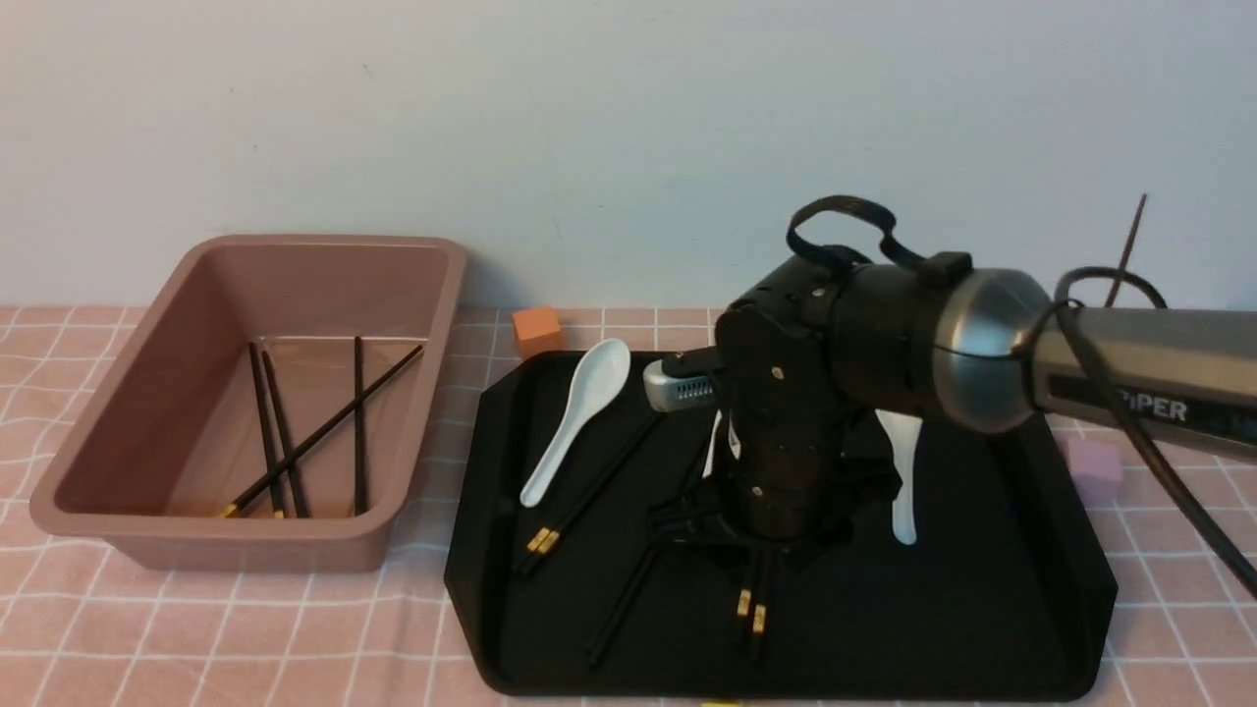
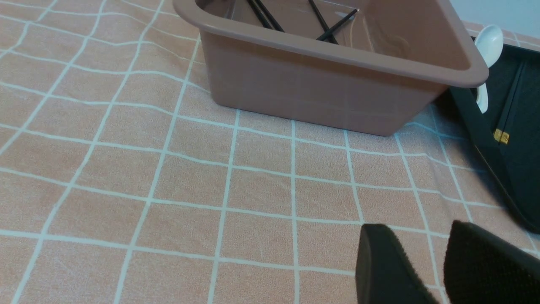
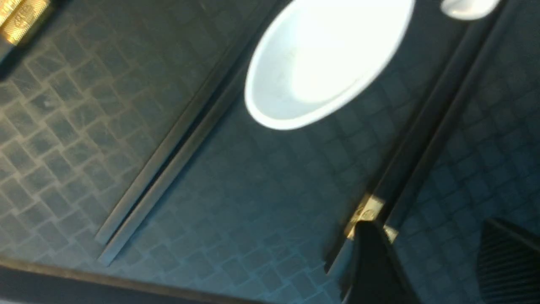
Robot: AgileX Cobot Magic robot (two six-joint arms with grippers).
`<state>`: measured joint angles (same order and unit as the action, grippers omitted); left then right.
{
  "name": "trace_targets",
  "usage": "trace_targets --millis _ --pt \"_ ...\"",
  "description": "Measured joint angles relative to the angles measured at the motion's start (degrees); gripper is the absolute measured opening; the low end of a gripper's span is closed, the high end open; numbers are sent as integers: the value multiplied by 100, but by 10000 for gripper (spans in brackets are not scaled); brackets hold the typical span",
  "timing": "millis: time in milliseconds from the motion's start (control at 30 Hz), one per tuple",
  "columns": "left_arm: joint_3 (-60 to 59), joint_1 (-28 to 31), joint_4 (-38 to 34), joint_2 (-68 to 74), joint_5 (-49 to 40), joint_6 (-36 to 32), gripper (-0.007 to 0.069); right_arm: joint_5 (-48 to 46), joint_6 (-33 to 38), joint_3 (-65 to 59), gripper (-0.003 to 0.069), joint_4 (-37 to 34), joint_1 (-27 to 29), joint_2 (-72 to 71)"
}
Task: On pink tablecloth take chopsticks from black tray and put them in box.
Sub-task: 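Move the gripper over the chopsticks on the black tray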
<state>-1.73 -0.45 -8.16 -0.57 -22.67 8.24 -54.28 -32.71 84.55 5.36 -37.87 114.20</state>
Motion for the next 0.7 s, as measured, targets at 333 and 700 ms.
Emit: trace_targets --millis 333,700 --pt "0 0 0 0 0 0 239 134 5 25 378 -595 534 6" --pt "0 0 0 0 0 0 239 754 -8 25 378 -905 632 370"
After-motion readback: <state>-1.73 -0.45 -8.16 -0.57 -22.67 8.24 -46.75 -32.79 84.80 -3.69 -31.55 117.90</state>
